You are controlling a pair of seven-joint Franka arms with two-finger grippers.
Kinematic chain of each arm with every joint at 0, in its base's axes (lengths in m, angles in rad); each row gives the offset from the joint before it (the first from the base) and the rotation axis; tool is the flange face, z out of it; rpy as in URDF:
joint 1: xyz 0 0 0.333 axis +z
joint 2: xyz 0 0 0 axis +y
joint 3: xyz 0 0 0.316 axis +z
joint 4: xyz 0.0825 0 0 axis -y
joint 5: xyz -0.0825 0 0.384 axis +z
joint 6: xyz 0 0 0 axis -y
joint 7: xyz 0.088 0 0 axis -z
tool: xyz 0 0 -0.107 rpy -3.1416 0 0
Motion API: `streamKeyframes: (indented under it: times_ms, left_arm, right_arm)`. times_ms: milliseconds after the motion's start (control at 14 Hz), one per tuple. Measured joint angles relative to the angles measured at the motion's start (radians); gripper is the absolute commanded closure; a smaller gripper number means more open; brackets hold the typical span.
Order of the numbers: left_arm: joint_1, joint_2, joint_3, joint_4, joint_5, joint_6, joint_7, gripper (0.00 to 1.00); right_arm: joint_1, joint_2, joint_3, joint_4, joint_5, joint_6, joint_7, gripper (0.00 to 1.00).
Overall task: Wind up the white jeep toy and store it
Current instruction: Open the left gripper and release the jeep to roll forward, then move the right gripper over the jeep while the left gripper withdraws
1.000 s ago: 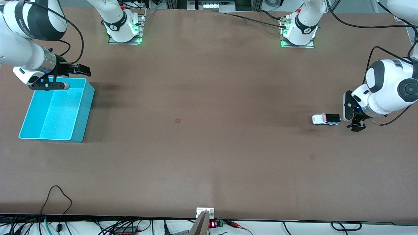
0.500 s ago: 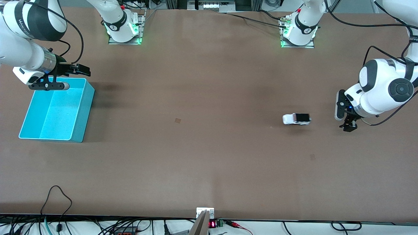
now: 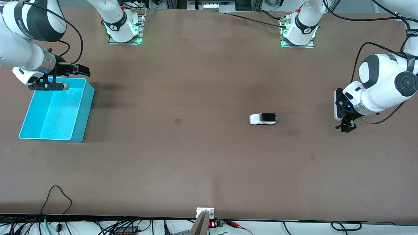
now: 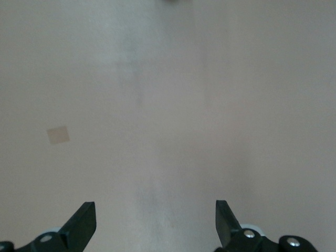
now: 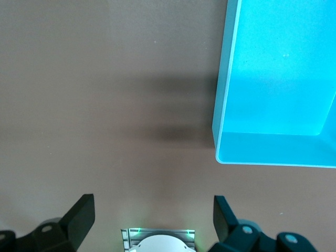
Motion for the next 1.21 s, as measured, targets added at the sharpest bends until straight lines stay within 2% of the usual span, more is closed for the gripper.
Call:
streamKeyframes:
  times_ms: [357, 714, 1214]
  left_arm:
    - [-0.052, -0.002, -0.001, 0.008, -0.002, 0.001, -0.238, 0.0]
    - [-0.057, -0.006, 0.0, 0.047, -0.058, 0.001, -0.534, 0.0]
    - [-0.072, -0.035, -0.001, 0.091, -0.074, 0.001, -0.981, 0.0]
  right_arm:
    - [-0.002, 0.001, -0.002, 0.0, 0.0, 0.0, 0.0, 0.0]
    - [-0.017, 0.013, -0.004, 0.0, 0.0, 0.0, -0.016, 0.0]
    - [-0.019, 0.012, -0.004, 0.0, 0.0, 0.001, -0.018, 0.0]
